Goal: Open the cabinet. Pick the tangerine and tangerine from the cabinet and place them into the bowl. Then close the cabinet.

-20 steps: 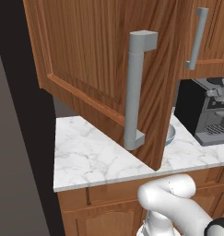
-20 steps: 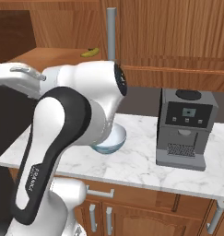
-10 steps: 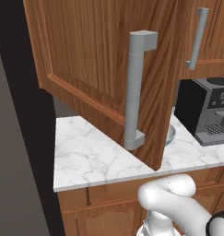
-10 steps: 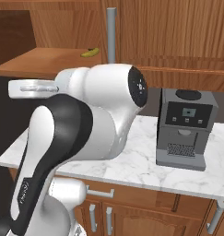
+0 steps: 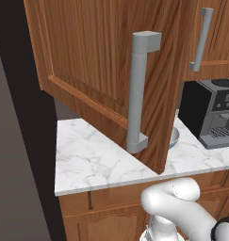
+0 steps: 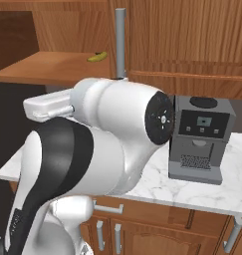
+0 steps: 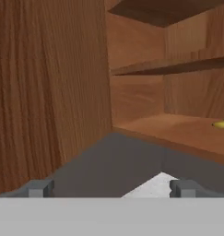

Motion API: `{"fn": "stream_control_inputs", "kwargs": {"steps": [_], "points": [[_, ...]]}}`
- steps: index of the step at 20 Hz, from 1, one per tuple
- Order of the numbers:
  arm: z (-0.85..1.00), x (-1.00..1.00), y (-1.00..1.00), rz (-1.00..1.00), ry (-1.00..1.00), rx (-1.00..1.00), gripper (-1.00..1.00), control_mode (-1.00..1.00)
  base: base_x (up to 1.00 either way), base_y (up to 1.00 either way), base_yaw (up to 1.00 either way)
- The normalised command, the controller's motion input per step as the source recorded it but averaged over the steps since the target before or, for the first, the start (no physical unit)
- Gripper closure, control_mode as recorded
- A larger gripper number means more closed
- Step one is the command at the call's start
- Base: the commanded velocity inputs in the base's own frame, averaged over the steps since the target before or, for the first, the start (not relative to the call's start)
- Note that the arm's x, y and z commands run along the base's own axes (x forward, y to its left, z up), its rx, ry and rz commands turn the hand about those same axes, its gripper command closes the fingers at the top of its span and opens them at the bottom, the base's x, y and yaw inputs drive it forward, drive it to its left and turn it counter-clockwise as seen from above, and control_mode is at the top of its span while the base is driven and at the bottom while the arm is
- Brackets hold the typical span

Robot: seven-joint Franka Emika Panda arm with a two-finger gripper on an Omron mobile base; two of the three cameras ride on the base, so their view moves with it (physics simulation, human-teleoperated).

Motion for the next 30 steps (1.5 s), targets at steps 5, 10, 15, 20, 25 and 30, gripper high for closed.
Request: {"fn": "stream_control_inputs", "kwargs": {"steps": [5,10,15,20,25,30], "points": [[0.0,0.0,-0.18,-0.12,-0.18,0.0,-1.0,-1.0,0.0,0.0,0.0],[0.0,0.01,0.0,-0.11,-0.14,0.05,-1.0,-1.0,0.0,0.0,0.0],[0.0,0.15,0.14,-0.15,-0.05,0.12,-1.0,-1.0,0.0,0.0,0.0],[0.0,0.08,0.08,-0.07,0.02,0.1,-1.0,-1.0,0.0,0.0,0.0],[0.0,0.02,0.0,0.0,0.01,0.03,-1.0,-1.0,0.0,0.0,0.0],[0.0,0.16,0.0,0.0,0.0,0.0,-1.0,-1.0,0.0,0.0,0.0]]}}
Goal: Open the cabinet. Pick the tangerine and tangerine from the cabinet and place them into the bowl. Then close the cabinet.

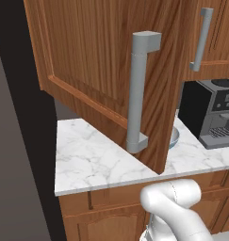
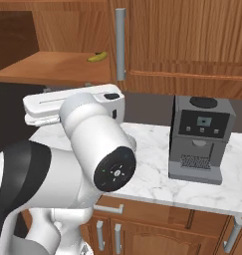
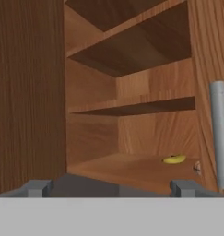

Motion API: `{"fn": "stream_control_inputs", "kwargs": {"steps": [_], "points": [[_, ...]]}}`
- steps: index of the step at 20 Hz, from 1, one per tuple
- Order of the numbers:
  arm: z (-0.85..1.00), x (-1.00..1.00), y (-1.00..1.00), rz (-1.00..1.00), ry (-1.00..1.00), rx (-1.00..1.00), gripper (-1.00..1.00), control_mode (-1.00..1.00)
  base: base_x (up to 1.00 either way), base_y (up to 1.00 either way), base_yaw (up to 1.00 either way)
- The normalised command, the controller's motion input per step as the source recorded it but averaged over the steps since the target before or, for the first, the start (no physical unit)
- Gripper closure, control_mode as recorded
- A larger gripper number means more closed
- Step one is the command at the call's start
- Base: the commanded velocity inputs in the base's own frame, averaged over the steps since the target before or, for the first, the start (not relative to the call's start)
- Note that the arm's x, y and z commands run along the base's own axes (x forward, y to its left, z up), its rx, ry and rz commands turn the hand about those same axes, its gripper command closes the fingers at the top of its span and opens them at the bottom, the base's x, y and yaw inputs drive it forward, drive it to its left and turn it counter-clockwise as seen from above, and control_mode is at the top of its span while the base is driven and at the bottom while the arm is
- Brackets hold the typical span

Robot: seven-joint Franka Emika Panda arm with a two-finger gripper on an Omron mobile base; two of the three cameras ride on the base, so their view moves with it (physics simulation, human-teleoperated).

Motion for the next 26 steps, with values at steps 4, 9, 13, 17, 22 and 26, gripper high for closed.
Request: {"fn": "stream_control_inputs", "kwargs": {"steps": [4,9,13,17,22,26], "points": [[0.0,0.25,0.0,-0.02,0.0,0.0,-1.0,-1.0,0.0,0.0,0.0],[0.0,0.29,0.0,-0.03,-0.02,0.0,-1.0,-1.0,0.0,0.0,0.0],[0.0,0.36,0.0,-0.05,-0.03,0.0,-1.0,-1.0,0.0,0.0,0.0],[0.0,0.47,0.0,-0.05,-0.02,0.0,-1.0,-1.0,0.0,0.0,0.0],[0.0,0.51,-0.01,-0.07,0.0,0.0,-1.0,-1.0,0.0,0.0,0.0],[0.0,0.53,-0.02,-0.05,0.0,0.0,-1.0,-1.0,0.0,0.0,0.0]]}}
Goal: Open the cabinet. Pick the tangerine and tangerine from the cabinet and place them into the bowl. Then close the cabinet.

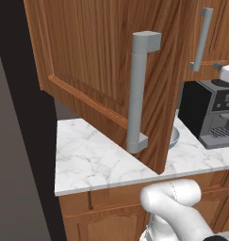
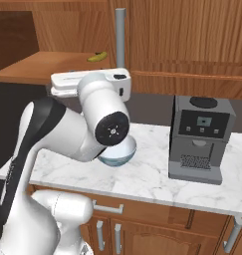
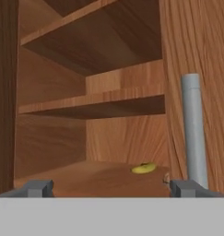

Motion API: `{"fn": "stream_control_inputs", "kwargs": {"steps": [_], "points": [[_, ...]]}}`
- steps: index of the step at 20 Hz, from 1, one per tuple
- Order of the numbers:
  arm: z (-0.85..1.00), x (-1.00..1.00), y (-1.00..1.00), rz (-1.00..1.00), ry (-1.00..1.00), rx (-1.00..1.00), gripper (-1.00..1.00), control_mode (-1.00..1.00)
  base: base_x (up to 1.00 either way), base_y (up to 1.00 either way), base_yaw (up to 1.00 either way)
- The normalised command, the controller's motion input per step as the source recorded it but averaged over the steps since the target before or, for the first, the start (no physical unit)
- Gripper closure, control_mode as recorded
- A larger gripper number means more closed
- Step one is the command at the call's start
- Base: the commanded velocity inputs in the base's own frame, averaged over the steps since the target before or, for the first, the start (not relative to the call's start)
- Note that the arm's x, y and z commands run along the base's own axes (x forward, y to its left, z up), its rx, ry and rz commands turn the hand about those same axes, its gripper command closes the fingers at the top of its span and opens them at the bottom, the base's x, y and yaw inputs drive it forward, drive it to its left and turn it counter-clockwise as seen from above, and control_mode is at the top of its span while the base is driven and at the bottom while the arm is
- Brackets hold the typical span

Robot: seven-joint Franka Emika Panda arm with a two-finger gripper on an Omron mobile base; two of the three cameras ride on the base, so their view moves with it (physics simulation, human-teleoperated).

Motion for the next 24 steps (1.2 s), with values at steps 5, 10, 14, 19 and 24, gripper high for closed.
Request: {"fn": "stream_control_inputs", "kwargs": {"steps": [5,10,14,19,24], "points": [[0.0,0.59,-0.01,-0.01,0.0,0.0,-1.0,-1.0,0.0,0.0,0.0],[0.0,0.63,-0.13,0.0,-0.01,0.01,-1.0,-1.0,0.0,0.0,0.0],[0.0,0.54,-0.36,0.0,-0.03,0.05,-1.0,-1.0,0.0,0.0,0.0],[0.0,0.56,-0.24,0.0,-0.02,0.04,-1.0,-1.0,0.0,0.0,0.0],[0.0,0.76,0.0,0.0,0.0,0.0,-1.0,-1.0,0.0,0.0,0.0]]}}
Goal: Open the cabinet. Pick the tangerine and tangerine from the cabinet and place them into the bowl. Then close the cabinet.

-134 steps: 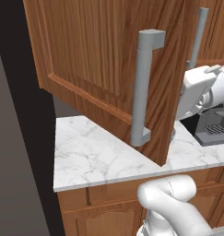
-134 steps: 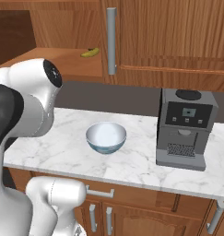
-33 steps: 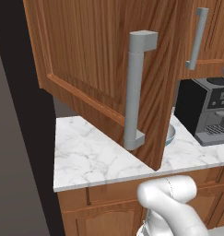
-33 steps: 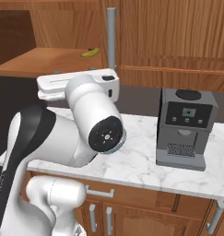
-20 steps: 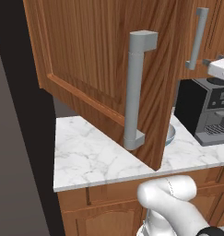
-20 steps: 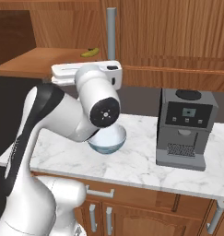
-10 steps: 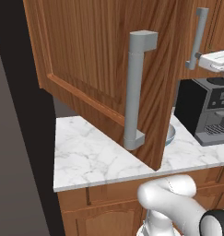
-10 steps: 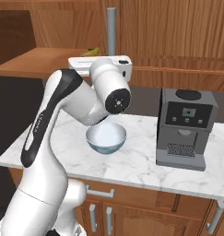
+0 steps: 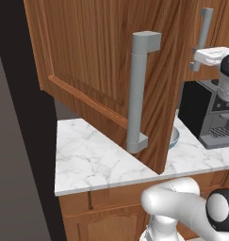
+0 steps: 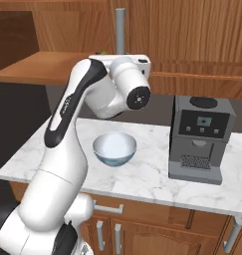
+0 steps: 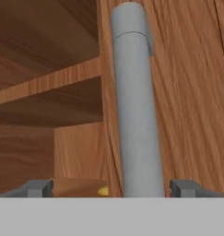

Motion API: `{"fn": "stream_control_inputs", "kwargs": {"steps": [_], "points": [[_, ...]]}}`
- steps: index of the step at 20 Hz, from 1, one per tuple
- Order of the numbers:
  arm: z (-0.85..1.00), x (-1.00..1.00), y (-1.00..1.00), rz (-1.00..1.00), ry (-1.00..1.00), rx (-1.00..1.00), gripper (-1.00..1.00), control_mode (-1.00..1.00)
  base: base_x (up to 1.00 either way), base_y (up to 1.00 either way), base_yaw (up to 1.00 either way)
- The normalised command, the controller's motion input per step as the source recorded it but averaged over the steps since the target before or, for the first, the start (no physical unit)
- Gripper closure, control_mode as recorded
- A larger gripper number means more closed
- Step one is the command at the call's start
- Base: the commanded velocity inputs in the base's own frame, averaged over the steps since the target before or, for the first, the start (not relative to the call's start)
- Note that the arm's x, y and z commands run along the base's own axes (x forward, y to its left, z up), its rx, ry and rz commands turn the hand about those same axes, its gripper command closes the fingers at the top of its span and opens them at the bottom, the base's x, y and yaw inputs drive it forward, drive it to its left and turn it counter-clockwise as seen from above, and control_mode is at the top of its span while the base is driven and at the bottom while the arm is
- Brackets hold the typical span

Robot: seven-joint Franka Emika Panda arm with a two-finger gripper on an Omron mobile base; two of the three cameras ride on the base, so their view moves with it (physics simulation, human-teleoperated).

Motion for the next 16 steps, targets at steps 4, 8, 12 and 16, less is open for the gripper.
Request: {"fn": "stream_control_inputs", "kwargs": {"steps": [4,8,12,16], "points": [[0.0,0.85,0.0,0.0,0.0,0.0,-1.0,-1.0,0.0,0.0,0.0],[0.0,0.89,-0.17,0.0,0.0,0.0,-1.0,-1.0,0.0,0.0,0.0],[-0.02,0.92,-0.27,0.0,0.0,0.01,-1.0,-1.0,0.0,0.0,0.0],[-0.18,0.92,-0.02,0.0,0.0,0.0,1.0,-1.0,0.0,0.0,0.0]]}}
